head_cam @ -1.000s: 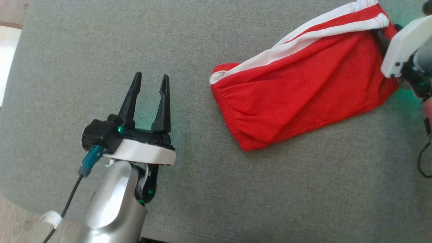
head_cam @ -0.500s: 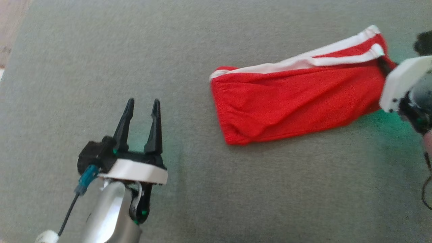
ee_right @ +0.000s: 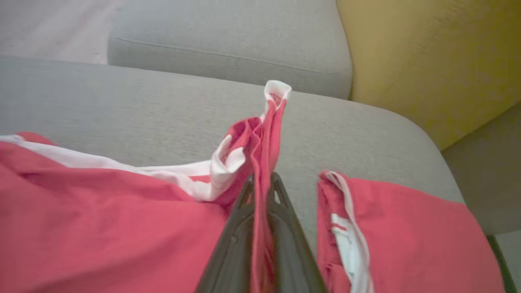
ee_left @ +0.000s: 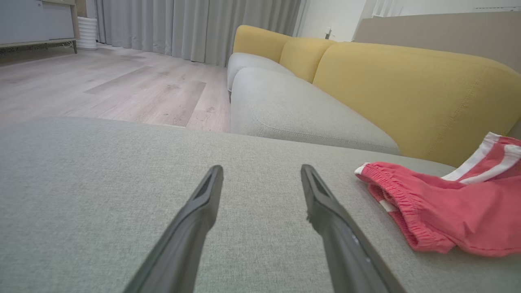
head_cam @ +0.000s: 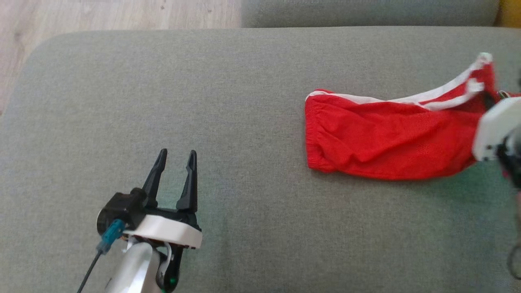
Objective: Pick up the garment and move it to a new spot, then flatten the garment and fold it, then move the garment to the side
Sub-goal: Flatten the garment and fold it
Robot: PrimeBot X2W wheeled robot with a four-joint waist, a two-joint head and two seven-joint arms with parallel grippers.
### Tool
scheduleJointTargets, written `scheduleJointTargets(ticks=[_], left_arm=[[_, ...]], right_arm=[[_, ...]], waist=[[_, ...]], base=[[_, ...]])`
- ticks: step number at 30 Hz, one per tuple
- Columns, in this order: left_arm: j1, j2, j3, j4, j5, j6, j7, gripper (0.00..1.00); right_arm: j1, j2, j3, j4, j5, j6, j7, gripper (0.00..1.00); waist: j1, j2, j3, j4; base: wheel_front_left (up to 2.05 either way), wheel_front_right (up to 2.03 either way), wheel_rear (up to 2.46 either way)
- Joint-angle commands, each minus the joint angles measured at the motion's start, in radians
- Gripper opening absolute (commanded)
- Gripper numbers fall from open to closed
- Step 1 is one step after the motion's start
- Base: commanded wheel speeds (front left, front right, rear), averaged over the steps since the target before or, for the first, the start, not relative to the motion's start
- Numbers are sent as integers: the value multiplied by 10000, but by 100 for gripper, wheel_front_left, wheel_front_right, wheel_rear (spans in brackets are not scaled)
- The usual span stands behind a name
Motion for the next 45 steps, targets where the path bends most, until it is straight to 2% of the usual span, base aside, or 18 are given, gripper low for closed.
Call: scheduleJointTargets(ticks=[1, 6, 9, 13, 17, 18, 19, 22, 26, 33, 37, 41, 45], left_arm=[[-179, 199, 227, -244, -31, -46, -80, 100], [-262, 233, 50, -172, -116, -51, -80, 100], [-308, 230, -37, -142, -150, -53, -80, 100], [-437, 208, -183, -88, -198, -55, -80, 100], [-506, 185, -251, -46, -252, -57, -80, 100], [-510, 180, -259, -36, -263, -57, -80, 100], [-514, 175, -259, -30, -274, -57, -80, 100], [-523, 174, -235, -14, -298, -57, -80, 100], [-428, 221, -100, -25, -295, -54, -80, 100], [-124, 322, 257, -145, -279, -12, -80, 100], [-15, 344, 384, -202, -285, 8, -80, 100], [129, 330, 509, -256, -285, 17, -80, 100], [406, 312, 708, -381, -278, 61, -80, 100]], right_arm=[[-89, 191, 157, -684, -67, 67, 131, 0], [-34, 1210, 833, -1963, -82, 67, 652, 0], [-136, 1903, 1529, -2241, 45, 67, 810, 0], [-252, 2692, 2313, -1896, 311, 67, 760, 0], [-466, 3076, 2939, -1044, 583, 67, 477, 0], [-515, 3134, 3114, -822, 675, 67, 421, 20], [-568, 3180, 3224, -634, 788, 67, 329, 100], [-761, 3272, 3367, -414, 1321, 67, -126, 100], [-1044, 3185, 3248, -763, 1947, 67, -727, 100], [-317, 1557, 1819, -1510, 1455, 67, -1788, 100], [379, 1203, 1418, -1643, 1056, 67, -2285, 100], [1318, 1217, 852, -1747, 731, 67, -3182, 100], [2311, 1668, 455, -2191, 747, 67, -4330, 100]], waist=[[2, 0, -47, 59], [2, 0, -45, 207], [2, 0, 27, 323], [2, 0, 128, 549], [2, 0, 191, 716], [2, 0, 199, 743], [2, 0, 205, 761], [2, 0, 201, 774], [2, 0, 84, 625], [2, 0, -278, 129], [2, 0, -360, -48], [2, 0, -504, -215], [2, 0, -708, -441]], base=[[0, 0, 0], [0, 0, 0], [0, 0, 0], [0, 0, 0], [0, 0, 0], [0, 0, 0], [0, 0, 0], [0, 0, 0], [0, 0, 0], [0, 0, 0], [0, 0, 0], [0, 0, 0], [0, 0, 0]])
